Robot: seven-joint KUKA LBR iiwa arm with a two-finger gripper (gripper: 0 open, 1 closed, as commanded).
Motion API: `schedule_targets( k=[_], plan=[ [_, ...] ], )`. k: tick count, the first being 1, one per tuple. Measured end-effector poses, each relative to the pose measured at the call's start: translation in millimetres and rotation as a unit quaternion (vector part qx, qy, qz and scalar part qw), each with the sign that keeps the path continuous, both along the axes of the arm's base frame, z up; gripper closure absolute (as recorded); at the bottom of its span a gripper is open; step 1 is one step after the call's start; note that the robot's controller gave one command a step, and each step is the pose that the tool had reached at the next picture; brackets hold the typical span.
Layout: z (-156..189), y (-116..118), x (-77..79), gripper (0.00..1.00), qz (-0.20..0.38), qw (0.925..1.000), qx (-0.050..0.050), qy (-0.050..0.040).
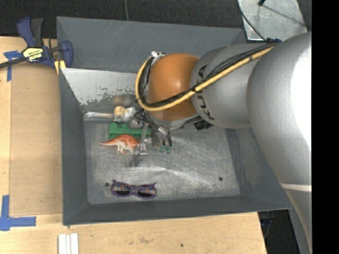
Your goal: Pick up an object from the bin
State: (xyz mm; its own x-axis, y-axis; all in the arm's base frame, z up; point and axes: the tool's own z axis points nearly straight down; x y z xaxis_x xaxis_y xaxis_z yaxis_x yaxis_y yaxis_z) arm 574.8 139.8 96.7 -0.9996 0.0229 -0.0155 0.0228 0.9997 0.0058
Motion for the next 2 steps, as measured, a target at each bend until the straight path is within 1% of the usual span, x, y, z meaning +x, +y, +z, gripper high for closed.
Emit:
schedule_targets(
  k=[1, 2],
  plan=[
    [-11.1, 0.0, 13.1, 0.00, -0.075, 0.9972, 0.006, -0.0007],
    [-13.5, -4.6, 7.8, 0.00, -0.030, 0.9995, 0.005, -0.0094]
  ],
)
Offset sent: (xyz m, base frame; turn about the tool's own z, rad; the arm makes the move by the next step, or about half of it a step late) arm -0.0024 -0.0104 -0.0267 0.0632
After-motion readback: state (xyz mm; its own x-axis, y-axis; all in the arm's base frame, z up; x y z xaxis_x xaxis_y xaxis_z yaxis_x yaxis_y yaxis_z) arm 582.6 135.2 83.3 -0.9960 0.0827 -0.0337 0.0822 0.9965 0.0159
